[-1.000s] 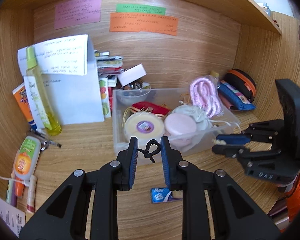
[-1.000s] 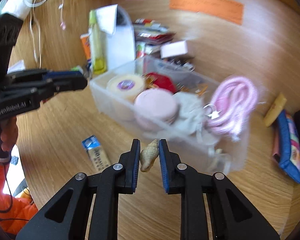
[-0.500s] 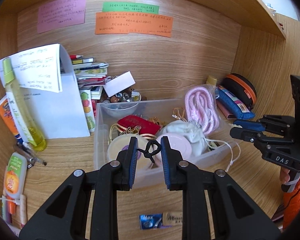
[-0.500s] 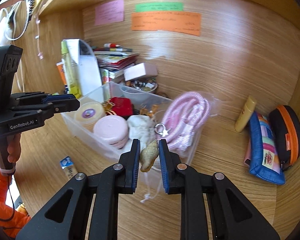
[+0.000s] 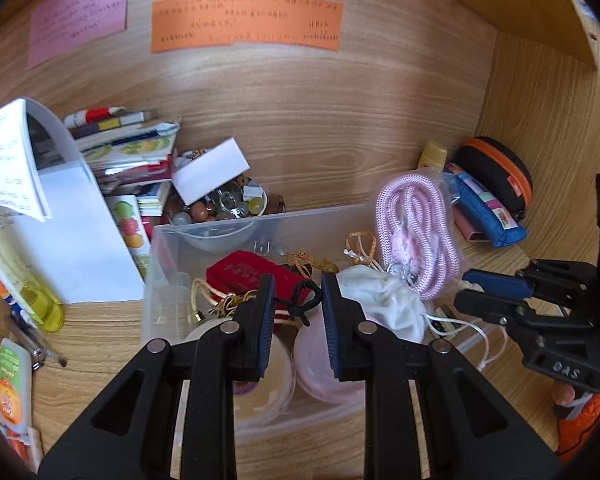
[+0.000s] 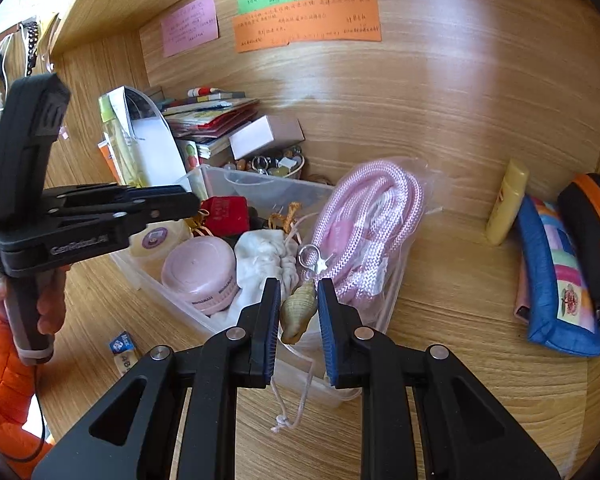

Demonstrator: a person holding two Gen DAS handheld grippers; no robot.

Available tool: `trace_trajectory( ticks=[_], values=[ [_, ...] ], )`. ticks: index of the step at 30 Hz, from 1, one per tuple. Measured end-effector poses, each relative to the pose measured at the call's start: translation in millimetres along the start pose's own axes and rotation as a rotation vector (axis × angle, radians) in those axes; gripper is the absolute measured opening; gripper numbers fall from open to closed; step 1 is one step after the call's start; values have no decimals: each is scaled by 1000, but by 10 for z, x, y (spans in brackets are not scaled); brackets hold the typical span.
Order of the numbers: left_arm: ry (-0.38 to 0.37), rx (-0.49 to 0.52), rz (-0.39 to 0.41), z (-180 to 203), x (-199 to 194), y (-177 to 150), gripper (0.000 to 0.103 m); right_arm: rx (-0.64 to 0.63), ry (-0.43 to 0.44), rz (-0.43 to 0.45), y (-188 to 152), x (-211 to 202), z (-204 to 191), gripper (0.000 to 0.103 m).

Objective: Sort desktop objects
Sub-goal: 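Carry the black clip and shell over the clear box and release them inside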

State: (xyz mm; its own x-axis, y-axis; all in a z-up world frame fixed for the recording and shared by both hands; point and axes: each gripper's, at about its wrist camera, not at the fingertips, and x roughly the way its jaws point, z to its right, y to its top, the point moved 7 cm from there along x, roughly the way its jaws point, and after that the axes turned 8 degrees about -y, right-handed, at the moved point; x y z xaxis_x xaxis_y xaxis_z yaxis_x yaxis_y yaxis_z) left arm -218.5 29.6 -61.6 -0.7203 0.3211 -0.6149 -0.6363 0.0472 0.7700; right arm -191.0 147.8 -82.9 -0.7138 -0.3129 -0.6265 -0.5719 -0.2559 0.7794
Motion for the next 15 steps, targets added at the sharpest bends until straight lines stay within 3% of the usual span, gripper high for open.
trace_trajectory(
  ticks=[15],
  values=[
    [39,-14,-34,-110,235,-34,22,30,-2,-33,-65,128,53,17]
  ],
)
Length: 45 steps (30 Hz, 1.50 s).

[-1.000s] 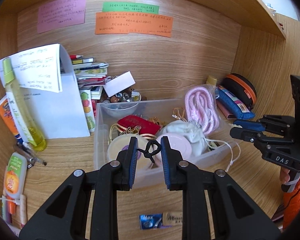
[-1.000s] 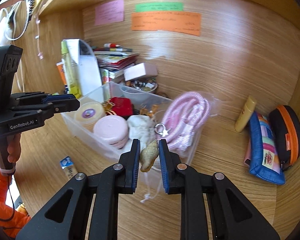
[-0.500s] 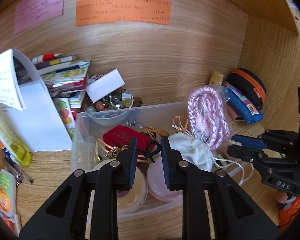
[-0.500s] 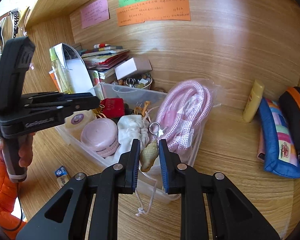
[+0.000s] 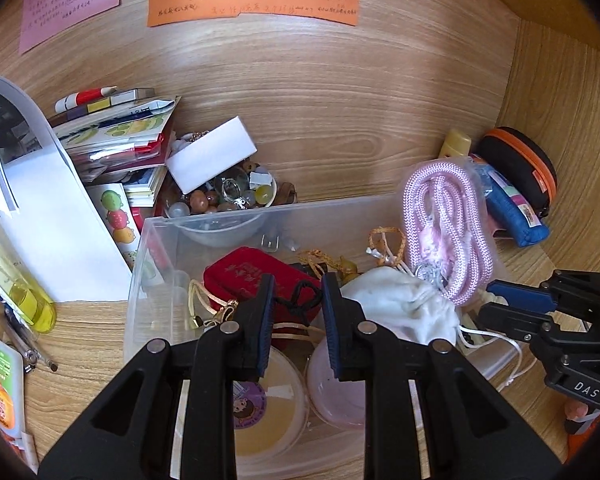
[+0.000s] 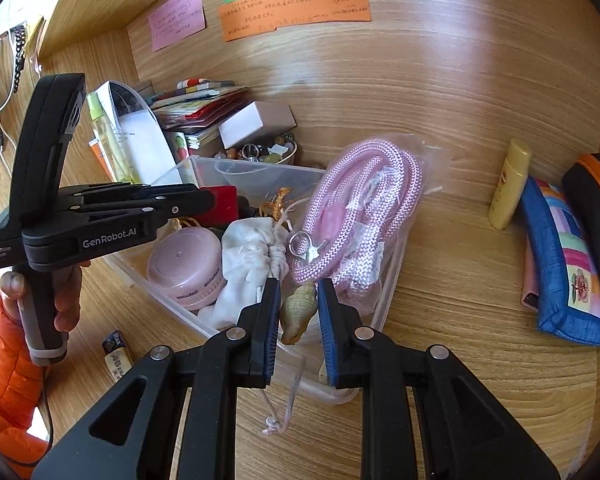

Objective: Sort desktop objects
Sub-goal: 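Carry the black clip and shell over the clear box and release them inside, then withdraw both tools from the box toward the blue staple box and eraser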

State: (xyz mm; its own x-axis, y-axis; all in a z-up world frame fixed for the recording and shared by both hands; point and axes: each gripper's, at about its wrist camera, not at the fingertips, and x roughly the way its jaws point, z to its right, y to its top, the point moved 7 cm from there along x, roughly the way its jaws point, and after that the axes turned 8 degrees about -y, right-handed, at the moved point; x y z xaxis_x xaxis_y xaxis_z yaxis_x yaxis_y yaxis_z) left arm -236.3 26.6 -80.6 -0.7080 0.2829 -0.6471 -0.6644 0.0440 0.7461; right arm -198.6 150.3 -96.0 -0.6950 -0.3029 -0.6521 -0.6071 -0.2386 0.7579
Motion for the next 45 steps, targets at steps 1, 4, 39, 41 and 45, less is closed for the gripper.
trace_trajectory(
  ticks=[1,4,39,41,45],
  values=[
    [-2,1,-4,5,1,-5,22,-3,-3,2,-2,0,-3,17],
    [-13,0,-7,14,-9,-13,22,-9,-7,4,-8,6,-15,17],
    [88,-1,82,-231,-993,-541,91,-133,21,38,-164,-474,-623,76],
    [93,-6,61,-275,-1004,-663,91,-156,29,25,-217,-459,-708,76],
    [107,-15,16,-364,-1007,-894,91,-200,62,-7,-334,-413,-891,76]
  ],
)
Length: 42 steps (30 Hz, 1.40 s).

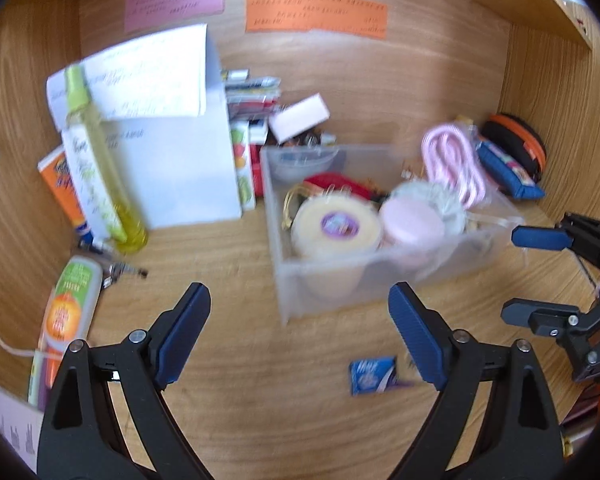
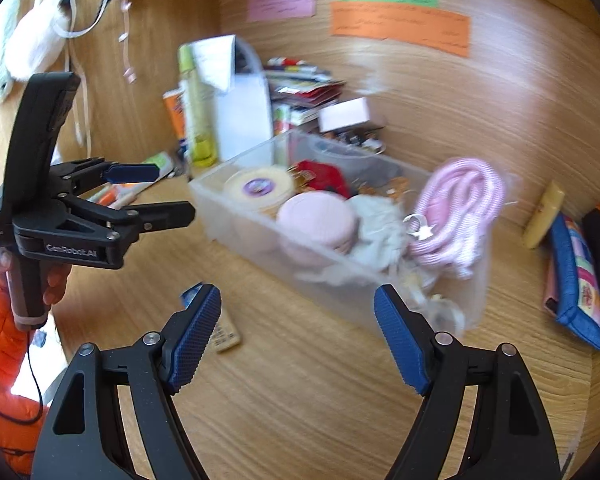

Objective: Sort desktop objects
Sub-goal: 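Withdraw both tools from the box toward the blue staple box and eraser, then grasp the blue Max staple box with the left tool while the right tool grasps the eraser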

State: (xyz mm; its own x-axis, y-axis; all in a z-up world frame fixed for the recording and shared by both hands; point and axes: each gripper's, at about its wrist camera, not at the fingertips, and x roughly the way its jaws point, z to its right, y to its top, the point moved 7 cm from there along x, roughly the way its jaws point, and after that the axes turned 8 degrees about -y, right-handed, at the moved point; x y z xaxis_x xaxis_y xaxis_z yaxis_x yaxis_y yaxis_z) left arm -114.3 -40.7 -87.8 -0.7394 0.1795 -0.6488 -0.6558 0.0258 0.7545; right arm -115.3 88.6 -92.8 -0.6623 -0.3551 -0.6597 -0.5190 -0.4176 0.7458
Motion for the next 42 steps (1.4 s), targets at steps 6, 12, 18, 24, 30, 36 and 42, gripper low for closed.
trace_trajectory(
  ticks=[6,12,18,24,30,36,42],
  values=[
    [10,-47,-62,-165,2,-333,91,-71,53,-59,-136,151,-315,76],
    [5,-92,-83,-278,-47,-529,91,-120,95,-129,-224,408,-534,62],
    [-7,-102,-97,-258,-46,-622,91,-145,131,-188,-254,605,-641,43],
    [-42,-62,-124,-95,11,-673,91,-164,153,-189,-272,580,-686,22],
    [-77,11,-153,172,155,-656,91,-121,144,-173,-276,481,-536,22],
    [-97,73,-204,430,347,-652,91,-57,116,-138,-253,311,-281,22],
    [-65,134,-223,559,443,-608,91,-11,97,-113,-260,198,-82,22]
  ],
)
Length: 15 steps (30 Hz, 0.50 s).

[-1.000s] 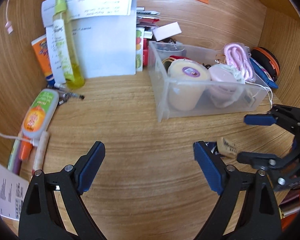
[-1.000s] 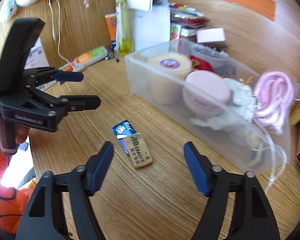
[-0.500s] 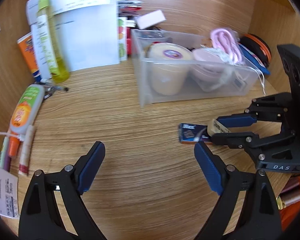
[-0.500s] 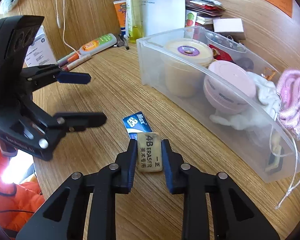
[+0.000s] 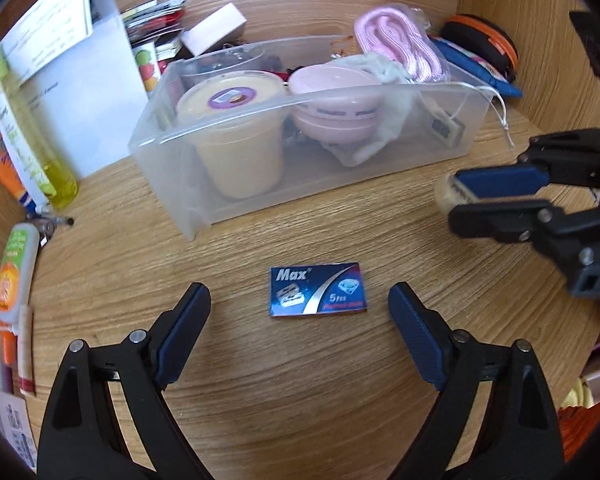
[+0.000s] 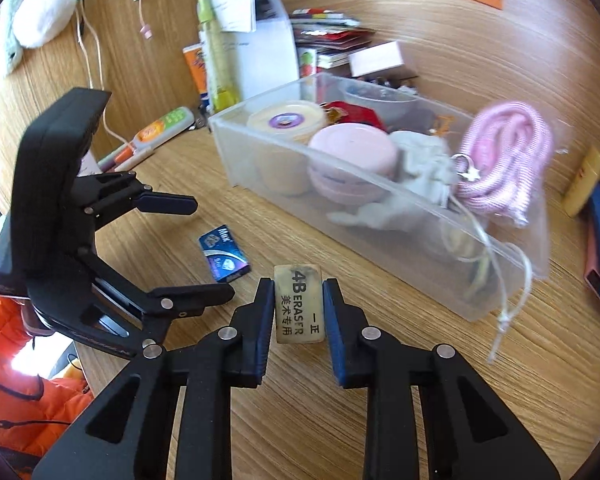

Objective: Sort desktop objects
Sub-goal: 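Grasp the blue Max staple box with the left tool while the right tool grasps the eraser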

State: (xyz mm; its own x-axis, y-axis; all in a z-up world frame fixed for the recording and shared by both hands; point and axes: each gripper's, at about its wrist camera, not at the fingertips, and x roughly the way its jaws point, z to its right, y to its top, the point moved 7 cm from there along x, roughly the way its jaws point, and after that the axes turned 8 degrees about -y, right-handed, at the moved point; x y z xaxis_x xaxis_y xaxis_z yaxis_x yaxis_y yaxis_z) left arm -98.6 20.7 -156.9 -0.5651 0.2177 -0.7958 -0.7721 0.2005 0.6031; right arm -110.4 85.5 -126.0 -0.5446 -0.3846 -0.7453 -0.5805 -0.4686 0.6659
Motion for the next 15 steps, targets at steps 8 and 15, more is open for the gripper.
trace_trajectory(
  ticks=[8,15],
  values=[
    [-57,-12,-3,42,11,50,54,29,0,27,-7,-57,87,22],
    [-26,-38,17,-29,-14,92,47,37,-9,50,18,-111,141,22]
  ],
)
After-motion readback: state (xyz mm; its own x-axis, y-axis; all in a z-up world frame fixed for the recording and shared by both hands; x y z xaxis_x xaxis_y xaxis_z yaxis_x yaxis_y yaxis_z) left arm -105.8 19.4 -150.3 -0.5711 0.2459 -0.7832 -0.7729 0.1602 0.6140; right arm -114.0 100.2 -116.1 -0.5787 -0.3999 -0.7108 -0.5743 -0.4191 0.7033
